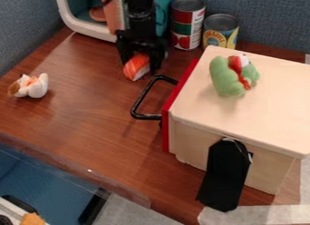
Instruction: Move the sushi to the lower middle side of the table
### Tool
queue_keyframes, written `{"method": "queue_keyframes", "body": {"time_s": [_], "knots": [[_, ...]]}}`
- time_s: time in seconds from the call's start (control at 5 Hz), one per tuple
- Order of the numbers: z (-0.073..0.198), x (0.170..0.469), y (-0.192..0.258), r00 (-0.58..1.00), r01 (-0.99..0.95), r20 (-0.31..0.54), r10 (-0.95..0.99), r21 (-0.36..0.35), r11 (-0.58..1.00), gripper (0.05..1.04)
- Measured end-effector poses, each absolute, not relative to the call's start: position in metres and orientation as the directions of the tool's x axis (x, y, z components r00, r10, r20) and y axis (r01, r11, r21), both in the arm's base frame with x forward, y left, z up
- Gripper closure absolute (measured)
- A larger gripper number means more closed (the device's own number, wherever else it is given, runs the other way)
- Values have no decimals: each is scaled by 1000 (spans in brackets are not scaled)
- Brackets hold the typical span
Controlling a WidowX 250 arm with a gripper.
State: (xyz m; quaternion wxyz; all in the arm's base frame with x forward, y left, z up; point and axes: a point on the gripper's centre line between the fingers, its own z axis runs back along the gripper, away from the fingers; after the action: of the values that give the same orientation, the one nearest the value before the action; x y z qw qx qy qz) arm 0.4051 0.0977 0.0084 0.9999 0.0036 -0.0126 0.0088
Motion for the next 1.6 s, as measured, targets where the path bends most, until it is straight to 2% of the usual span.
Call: {"method": "queue_keyframes", "body": {"time_s": [0.2, 0.4, 0.6, 0.8, 1.0, 1.2, 1.4, 1.6], "knots": [[5, 406, 99, 999, -32, 18, 32, 13, 999, 341], [7, 398, 99, 999, -40, 12, 39, 26, 999, 523], [36, 388, 94, 995, -54, 80, 53, 12, 998, 523], [52, 347, 102, 988, -111, 110, 113, -25, 994, 523], [33, 304, 104, 987, -147, 59, 151, -64, 987, 523], [10, 274, 107, 984, -177, 6, 178, -75, 981, 523], [-1, 261, 115, 977, -209, 15, 212, -116, 971, 524], [-2, 256, 115, 979, -199, 19, 202, -104, 974, 524]]}}
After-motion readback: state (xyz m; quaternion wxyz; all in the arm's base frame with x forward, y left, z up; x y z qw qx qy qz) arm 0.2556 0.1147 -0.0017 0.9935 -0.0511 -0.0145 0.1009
